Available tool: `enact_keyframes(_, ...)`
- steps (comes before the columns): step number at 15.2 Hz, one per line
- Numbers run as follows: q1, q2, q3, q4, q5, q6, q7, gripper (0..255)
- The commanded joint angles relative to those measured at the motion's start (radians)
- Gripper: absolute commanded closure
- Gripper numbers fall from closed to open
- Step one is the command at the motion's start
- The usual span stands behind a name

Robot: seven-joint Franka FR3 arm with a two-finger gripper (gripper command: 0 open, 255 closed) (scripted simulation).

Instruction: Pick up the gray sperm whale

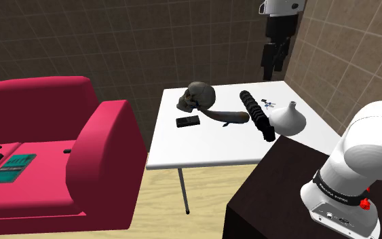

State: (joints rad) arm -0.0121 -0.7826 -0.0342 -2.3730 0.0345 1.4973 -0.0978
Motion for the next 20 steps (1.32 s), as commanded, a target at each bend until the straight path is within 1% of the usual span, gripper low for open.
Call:
enact_keyframes(1,0.0,0.0,0.0,0.0,0.0,0.0,0.0,0)
enact_keyframes(6,0.0,0.052,-0.041,-0.11,-0.05,0.197,-0.094,0)
enact_keyframes(11,-0.001,0.151,-0.085,-0.183,-0.093,0.407,-0.183,0)
enact_keyframes(16,0.002,0.297,-0.13,-0.213,-0.123,0.623,-0.27,0)
enact_keyframes(20,0.01,0.44,-0.167,-0.205,-0.131,0.791,-0.342,0)
